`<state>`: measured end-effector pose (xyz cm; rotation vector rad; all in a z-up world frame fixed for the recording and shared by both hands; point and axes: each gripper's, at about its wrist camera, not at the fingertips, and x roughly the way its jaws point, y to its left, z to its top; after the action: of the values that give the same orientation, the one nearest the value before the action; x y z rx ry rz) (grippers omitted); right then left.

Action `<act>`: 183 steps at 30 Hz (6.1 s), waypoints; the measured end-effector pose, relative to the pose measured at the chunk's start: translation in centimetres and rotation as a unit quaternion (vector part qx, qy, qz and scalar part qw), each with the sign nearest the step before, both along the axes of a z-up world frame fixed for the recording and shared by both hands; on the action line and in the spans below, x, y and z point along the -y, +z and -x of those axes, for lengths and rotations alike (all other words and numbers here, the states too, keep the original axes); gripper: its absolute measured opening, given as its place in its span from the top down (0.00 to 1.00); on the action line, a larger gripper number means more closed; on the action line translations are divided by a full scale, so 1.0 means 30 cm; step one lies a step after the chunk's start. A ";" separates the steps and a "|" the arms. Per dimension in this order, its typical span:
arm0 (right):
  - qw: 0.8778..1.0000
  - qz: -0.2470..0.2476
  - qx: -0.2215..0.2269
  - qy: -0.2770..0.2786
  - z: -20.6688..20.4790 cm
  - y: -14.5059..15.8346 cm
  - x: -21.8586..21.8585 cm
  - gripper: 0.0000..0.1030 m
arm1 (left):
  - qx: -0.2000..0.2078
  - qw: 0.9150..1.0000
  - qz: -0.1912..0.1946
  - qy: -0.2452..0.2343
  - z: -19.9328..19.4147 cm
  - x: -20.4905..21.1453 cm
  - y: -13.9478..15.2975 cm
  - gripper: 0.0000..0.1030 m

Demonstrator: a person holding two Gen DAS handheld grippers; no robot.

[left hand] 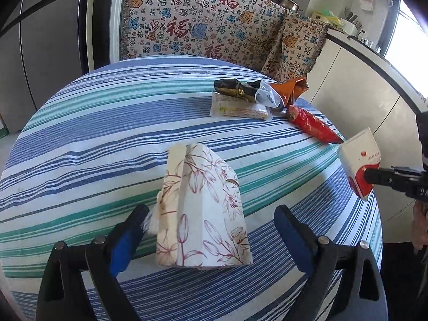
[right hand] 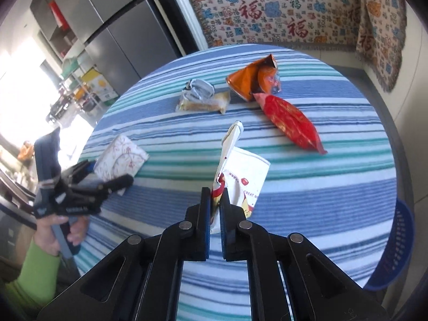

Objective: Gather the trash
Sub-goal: 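Carry tissue box and paper cup over the blue wastebasket and open both tools, then return to the table and grasp the gold snack bag with the left tool, then hold the gold snack bag in the left tool while moving the right tool toward the red wrapper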

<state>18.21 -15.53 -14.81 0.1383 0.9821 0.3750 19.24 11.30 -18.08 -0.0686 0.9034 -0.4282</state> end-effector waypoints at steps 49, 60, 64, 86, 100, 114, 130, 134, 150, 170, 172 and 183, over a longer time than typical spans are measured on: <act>0.960 -0.006 -0.018 -0.280 0.266 -0.034 1.081 0.95 | -0.024 0.974 0.002 -0.224 0.153 1.490 0.056 0.61; 0.947 -0.041 -0.056 -0.313 0.245 -0.197 1.256 0.95 | -0.053 0.965 -0.035 -0.254 0.093 1.706 -0.144 0.61; 0.947 -0.045 -0.067 -0.312 0.237 -0.229 1.278 0.95 | -0.062 0.964 -0.042 -0.254 0.075 1.741 -0.197 0.60; 0.938 0.037 0.027 -0.343 0.245 -0.102 1.226 0.30 | 0.012 0.970 -0.067 -0.234 0.153 1.509 -0.056 0.37; 0.981 0.091 0.096 -0.144 0.215 -0.056 0.520 0.24 | 0.012 0.989 -0.142 -0.048 0.176 0.634 -0.023 0.35; 0.987 0.138 0.037 -0.072 -0.045 -0.202 0.067 0.14 | 0.014 0.992 -0.124 0.029 0.059 0.323 -0.030 0.12; 0.986 0.140 0.040 -0.087 -0.051 -0.202 0.040 0.03 | 0.003 0.996 -0.079 0.033 -0.428 0.431 0.142 0.12; 0.986 0.139 0.040 -0.087 -0.052 -0.204 0.038 0.02 | 0.003 0.995 -0.096 0.023 -0.432 0.436 0.113 0.56; 0.986 0.138 0.040 -0.087 -0.048 -0.207 0.038 0.02 | 0.012 0.997 -0.060 -0.047 0.097 0.119 0.094 0.48; 0.986 0.137 0.040 -0.088 -0.035 -0.211 0.052 0.01 | 0.008 0.992 -0.122 0.036 0.056 0.114 -0.041 0.04; 0.986 0.137 0.040 -0.088 -0.033 -0.211 0.052 0.01 | 0.008 0.992 -0.122 0.037 0.055 0.113 -0.041 0.04; 0.986 0.137 0.040 -0.088 -0.034 -0.212 0.053 0.01 | 0.009 0.992 -0.122 0.037 0.055 0.114 -0.042 0.04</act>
<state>19.23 -17.11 -21.18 -0.0394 0.9254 0.0814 17.58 7.88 -19.36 0.1260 0.9275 -0.2473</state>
